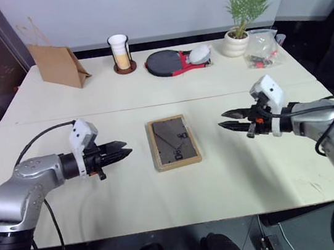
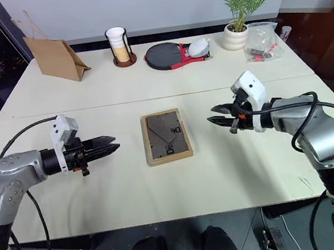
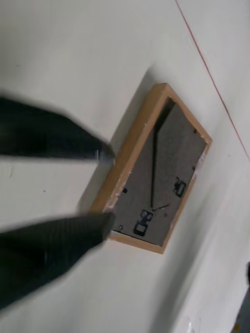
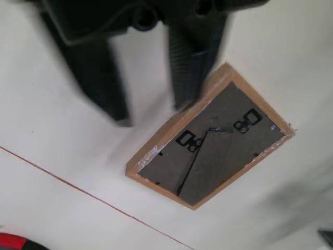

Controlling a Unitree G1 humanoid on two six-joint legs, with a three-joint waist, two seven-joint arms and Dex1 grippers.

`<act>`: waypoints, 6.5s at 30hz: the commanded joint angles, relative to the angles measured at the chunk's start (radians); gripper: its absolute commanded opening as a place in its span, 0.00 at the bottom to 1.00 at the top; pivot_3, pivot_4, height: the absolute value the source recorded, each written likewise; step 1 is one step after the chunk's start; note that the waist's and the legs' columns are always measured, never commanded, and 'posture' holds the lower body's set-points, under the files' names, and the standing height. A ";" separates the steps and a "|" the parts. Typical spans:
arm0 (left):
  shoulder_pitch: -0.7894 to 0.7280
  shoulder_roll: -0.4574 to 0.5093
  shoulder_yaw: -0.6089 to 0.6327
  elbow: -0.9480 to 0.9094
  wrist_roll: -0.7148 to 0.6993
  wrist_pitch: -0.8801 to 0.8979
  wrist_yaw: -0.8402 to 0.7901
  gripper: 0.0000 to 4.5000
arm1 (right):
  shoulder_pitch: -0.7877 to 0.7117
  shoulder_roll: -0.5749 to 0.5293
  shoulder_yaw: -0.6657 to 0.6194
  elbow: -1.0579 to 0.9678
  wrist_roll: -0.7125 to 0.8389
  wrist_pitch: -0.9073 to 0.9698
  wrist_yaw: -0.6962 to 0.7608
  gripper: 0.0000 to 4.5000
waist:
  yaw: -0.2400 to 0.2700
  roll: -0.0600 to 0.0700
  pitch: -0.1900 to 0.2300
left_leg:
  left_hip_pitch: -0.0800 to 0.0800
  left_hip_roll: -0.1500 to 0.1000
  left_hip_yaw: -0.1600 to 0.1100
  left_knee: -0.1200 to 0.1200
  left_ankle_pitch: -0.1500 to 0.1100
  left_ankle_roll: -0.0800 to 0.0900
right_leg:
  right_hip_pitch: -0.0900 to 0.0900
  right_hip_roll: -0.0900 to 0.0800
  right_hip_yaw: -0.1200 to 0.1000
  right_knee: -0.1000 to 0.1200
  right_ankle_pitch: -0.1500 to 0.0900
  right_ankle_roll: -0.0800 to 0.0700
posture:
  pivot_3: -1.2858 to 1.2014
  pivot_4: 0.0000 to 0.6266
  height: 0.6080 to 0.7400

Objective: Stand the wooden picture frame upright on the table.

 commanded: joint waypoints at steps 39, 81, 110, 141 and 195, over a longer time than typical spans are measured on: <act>0.034 -0.186 -0.207 0.079 0.332 -0.078 0.136 0.01 | 0.006 0.382 0.367 0.093 -0.318 0.058 -0.135 0.00 | -0.006 0.000 -0.002 | 0.001 0.002 -0.001 0.006 -0.001 0.002 | 0.002 0.000 0.000 0.004 0.001 0.000 | 0.52 0.24 1.00; -0.096 -0.356 0.148 0.323 -0.229 0.677 0.198 0.88 | -0.071 0.346 0.410 0.074 -0.354 -0.035 0.027 0.00 | 0.000 -0.001 -0.004 | 0.004 0.000 -0.004 0.010 -0.002 0.003 | 0.008 -0.003 -0.002 0.004 0.000 0.000 | 0.52 0.24 1.00; -0.186 -0.561 0.520 0.198 -0.555 0.842 0.550 0.23 | -0.408 0.305 0.043 0.023 -0.033 0.237 0.050 0.51 | -0.002 -0.001 -0.003 | -0.001 -0.001 -0.004 0.008 -0.003 0.004 | 0.003 -0.011 -0.005 0.002 0.001 0.001 | 0.52 0.24 1.00; -0.108 -0.566 0.401 0.196 -0.927 0.643 0.888 0.23 | -0.453 0.441 0.116 0.091 0.133 0.310 0.055 0.98 | -0.001 -0.001 -0.003 | -0.002 -0.003 -0.003 -0.003 -0.001 0.001 | -0.001 -0.014 -0.004 -0.003 0.001 0.000 | 0.52 0.24 1.00; 0.064 -0.371 0.130 0.040 -1.359 0.358 1.043 0.23 | -0.654 0.213 0.562 0.978 -1.421 -1.619 -1.210 0.25 | -0.002 -0.003 -0.002 | 0.000 -0.003 -0.001 -0.002 0.006 -0.010 | 0.001 -0.008 -0.001 -0.004 0.000 0.000 | 0.52 0.24 1.00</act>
